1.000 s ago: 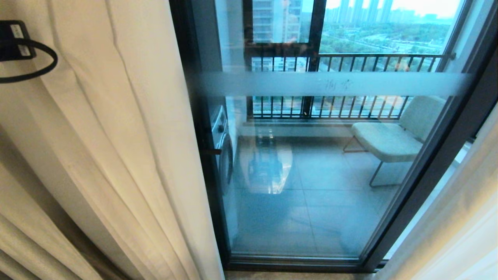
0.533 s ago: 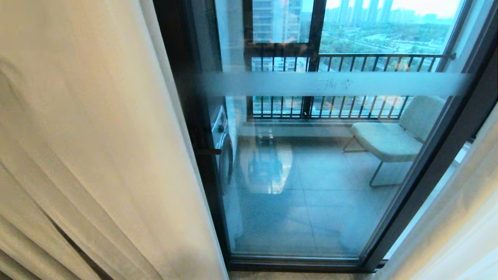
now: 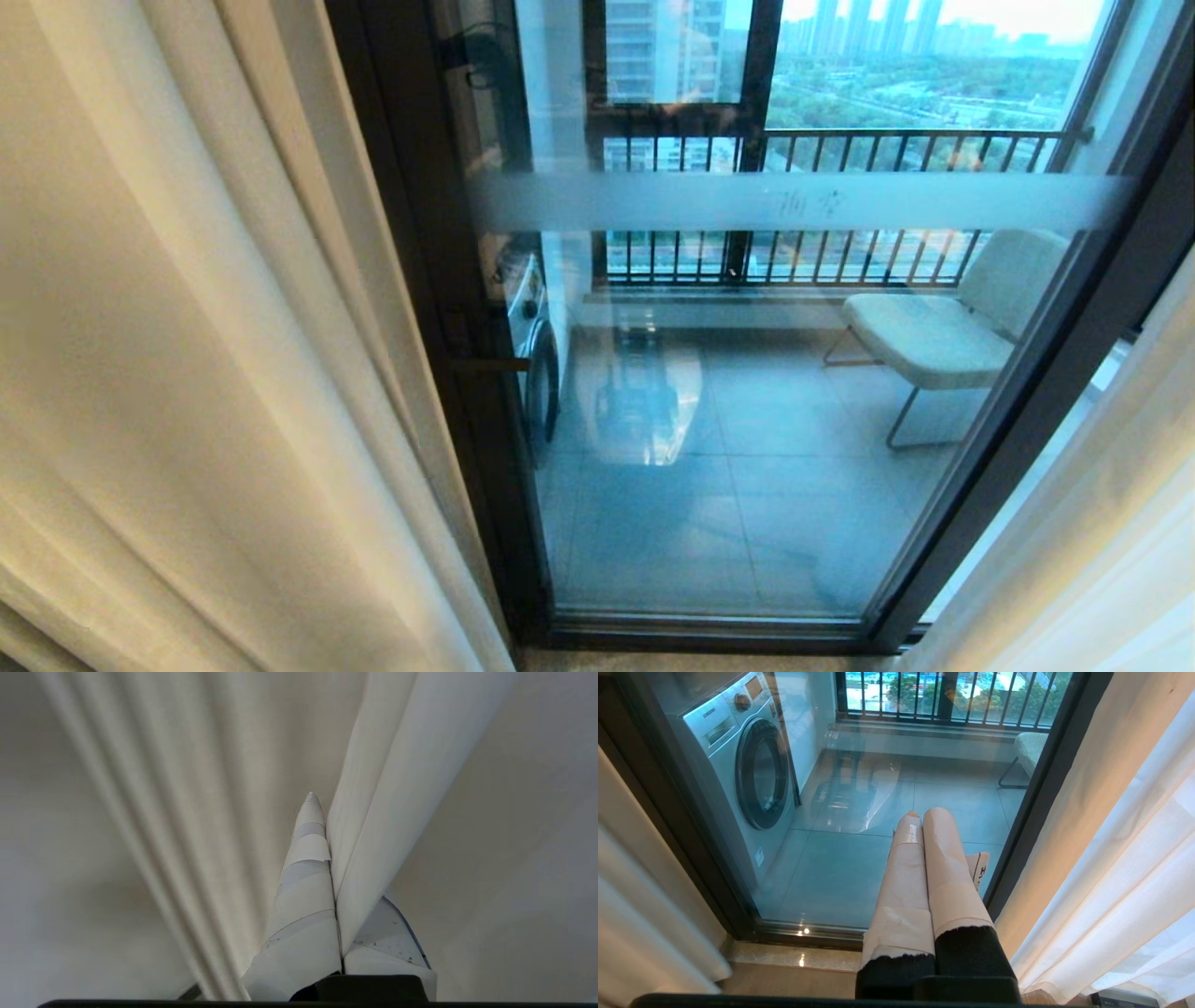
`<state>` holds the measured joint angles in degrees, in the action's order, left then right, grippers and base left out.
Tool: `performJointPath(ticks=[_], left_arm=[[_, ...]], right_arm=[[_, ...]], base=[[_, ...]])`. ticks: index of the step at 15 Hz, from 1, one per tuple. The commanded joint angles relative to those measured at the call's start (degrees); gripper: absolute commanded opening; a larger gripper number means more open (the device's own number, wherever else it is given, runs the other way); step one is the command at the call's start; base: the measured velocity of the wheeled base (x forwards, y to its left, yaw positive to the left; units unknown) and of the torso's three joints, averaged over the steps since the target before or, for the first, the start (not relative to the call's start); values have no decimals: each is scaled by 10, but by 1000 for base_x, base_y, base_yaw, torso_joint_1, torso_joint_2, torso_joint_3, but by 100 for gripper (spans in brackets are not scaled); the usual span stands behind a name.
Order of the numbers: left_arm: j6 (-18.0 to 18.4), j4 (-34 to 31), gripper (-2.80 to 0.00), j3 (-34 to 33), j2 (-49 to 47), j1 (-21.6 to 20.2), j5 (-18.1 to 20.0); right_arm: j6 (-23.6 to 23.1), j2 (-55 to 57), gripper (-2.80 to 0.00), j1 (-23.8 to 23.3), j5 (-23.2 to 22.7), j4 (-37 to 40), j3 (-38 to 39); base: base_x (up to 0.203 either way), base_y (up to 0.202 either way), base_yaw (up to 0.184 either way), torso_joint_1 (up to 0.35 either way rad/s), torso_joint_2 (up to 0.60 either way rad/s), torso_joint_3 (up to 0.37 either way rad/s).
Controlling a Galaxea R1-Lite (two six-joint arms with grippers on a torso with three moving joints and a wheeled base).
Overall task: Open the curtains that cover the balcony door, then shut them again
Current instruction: Pull the inner curtains open on both sides
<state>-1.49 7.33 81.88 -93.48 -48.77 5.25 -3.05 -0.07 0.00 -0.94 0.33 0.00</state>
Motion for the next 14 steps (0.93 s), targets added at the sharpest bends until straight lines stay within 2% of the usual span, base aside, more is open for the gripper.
performJointPath(ticks=[1,5,6,8,14], left_arm=[[-1,-1,-280,21,-55,-49,23],[-1,1,-280,54,-99,-90,35],[-1,25,-280,58,-110,-93,36],[-2,106,-280,62,-137,-95,37],[-3,165,-280,70,-136,-75,39]], right_arm=[[0,1,-280,0,0,0,0],[0,1,-280,0,0,0,0],[0,1,-280,0,0,0,0],[0,1,-280,0,0,0,0],[0,1,-280,0,0,0,0]], base=[[0,0,0,0,0,0],[0,0,0,0,0,0],[0,0,0,0,0,0],[0,0,0,0,0,0],[0,0,0,0,0,0]])
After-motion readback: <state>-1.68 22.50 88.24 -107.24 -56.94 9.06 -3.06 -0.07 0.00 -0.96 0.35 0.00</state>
